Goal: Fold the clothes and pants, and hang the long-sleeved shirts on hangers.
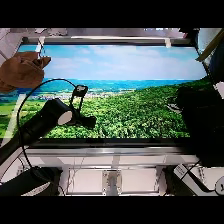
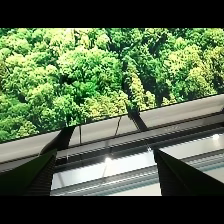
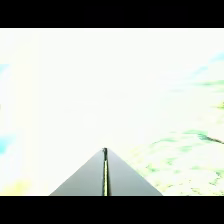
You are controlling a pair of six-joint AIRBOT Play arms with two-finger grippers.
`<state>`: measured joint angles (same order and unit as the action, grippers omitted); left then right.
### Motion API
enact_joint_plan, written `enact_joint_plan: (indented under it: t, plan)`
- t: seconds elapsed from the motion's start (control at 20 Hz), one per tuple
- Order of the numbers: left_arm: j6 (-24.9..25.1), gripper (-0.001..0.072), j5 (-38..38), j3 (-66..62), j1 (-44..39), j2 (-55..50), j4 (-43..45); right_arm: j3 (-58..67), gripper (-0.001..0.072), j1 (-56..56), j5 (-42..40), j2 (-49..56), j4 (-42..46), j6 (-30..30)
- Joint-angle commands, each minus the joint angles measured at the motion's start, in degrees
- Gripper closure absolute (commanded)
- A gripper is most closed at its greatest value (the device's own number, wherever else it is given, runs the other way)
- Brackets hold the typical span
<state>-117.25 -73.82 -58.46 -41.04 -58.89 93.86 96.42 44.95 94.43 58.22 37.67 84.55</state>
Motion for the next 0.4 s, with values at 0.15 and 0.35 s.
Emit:
enact_joint_plan:
  t: [0.15, 0.35]
  plan:
    - [0.0, 0.0006, 0.0, 0.0, 0.0, 0.0, 0.0, 0.3, 0.069, -28.7, -0.7, -0.9, 18.0, -3.3]
    - [0.0, 0.0006, 0.0, 0.0, 0.0, 0.0, 0.0, 0.3, 0.069, -33.8, 0.5, -1.0, 19.1, -3.2]
